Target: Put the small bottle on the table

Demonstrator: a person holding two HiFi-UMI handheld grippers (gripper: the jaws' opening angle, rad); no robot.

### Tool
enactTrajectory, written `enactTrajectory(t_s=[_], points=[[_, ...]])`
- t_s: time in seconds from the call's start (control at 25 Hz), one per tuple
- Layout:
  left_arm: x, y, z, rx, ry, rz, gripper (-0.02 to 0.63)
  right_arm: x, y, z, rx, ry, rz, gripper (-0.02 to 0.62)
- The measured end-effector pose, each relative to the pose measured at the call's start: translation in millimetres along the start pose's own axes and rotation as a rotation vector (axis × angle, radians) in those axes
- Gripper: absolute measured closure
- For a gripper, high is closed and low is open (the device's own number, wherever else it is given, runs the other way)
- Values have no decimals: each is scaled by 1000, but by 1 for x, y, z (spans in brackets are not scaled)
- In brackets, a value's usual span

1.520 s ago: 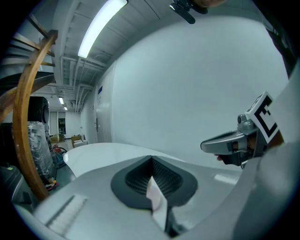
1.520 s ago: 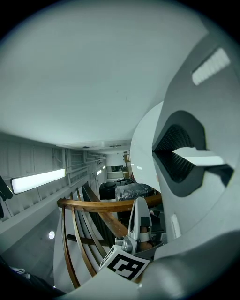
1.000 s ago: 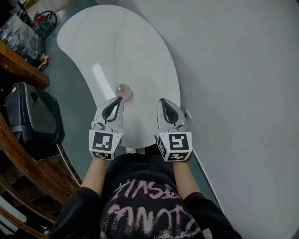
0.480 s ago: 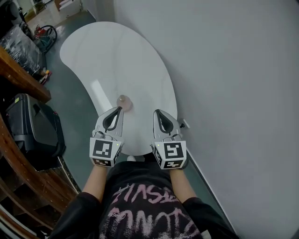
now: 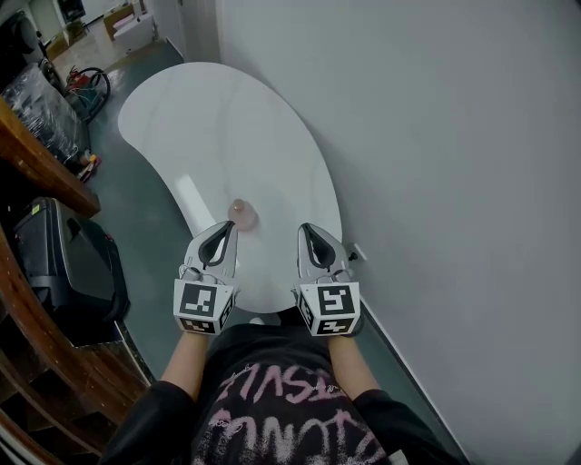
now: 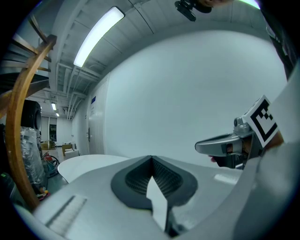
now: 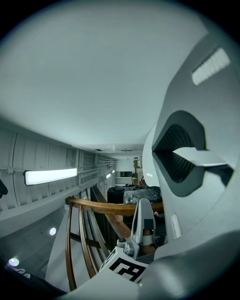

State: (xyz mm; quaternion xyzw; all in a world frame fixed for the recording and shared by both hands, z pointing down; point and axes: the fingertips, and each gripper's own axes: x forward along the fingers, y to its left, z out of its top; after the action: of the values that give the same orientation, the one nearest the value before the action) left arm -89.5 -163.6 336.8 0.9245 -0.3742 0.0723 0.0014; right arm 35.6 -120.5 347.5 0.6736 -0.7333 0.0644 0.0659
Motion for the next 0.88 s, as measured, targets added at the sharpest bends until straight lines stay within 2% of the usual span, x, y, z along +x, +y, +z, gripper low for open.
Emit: enactTrajectory(t_s=[0.88], points=[[-17,14,9,6,-25,-9,603,-6,13,12,-16,-38,-15,586]])
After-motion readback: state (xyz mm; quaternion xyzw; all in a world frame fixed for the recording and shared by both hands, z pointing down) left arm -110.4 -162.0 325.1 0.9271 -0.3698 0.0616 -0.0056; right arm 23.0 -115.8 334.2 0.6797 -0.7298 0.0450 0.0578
